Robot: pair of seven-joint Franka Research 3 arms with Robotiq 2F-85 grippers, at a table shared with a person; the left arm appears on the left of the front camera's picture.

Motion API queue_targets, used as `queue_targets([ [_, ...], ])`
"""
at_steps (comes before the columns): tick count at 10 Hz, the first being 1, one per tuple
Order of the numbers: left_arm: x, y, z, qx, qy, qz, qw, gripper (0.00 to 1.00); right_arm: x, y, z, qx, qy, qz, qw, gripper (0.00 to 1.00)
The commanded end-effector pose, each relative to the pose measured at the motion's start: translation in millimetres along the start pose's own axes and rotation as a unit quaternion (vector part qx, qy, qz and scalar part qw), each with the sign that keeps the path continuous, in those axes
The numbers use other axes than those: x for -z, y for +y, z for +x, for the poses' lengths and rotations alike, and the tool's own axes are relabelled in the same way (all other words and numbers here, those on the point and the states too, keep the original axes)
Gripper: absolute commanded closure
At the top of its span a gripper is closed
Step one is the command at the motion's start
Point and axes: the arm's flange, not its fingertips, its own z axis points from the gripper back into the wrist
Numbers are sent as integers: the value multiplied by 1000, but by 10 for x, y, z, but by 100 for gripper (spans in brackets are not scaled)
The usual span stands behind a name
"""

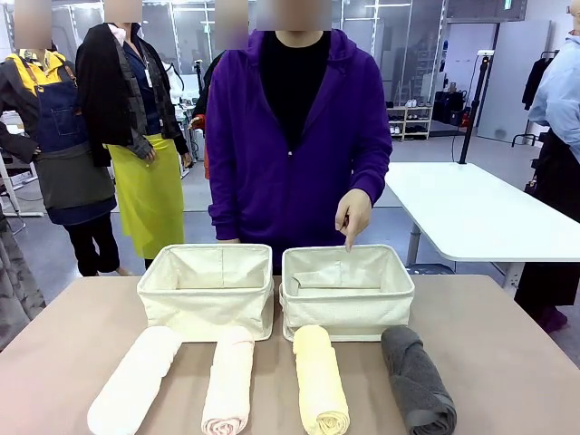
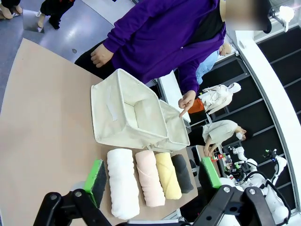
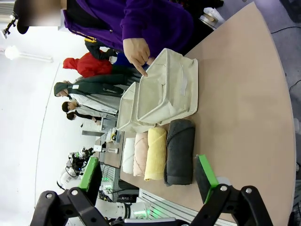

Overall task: Divide the towels into two baskets.
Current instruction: Pick up one hotel-folded towel and place it in the Fabric basket indicated by the person.

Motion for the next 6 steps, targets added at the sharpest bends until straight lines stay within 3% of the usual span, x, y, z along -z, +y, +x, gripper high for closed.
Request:
queue_targets([
  [1,-25,9,-4,-1,-4,-8,1000,0,237,301,-63,-30,54,-42,997,0],
  [6,-25,9,-4,-1,-4,-8,1000,0,1629,984,-343,-99,227,-147,958,0],
])
